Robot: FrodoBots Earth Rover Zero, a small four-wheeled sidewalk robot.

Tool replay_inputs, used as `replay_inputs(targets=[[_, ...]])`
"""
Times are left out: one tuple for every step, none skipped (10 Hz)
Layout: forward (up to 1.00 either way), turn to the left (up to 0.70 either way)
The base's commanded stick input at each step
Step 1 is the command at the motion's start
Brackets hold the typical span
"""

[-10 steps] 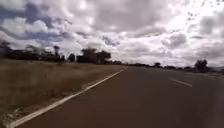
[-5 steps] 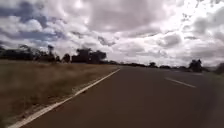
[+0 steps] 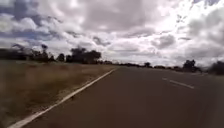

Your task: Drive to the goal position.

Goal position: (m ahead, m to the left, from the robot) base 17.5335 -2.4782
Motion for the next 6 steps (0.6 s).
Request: replay_inputs(targets=[[0.7, 0.0], [0.7, 0.0], [0.7, 0.0], [0.7, 0.0], [0.7, 0.0], [0.7, 0.0]])
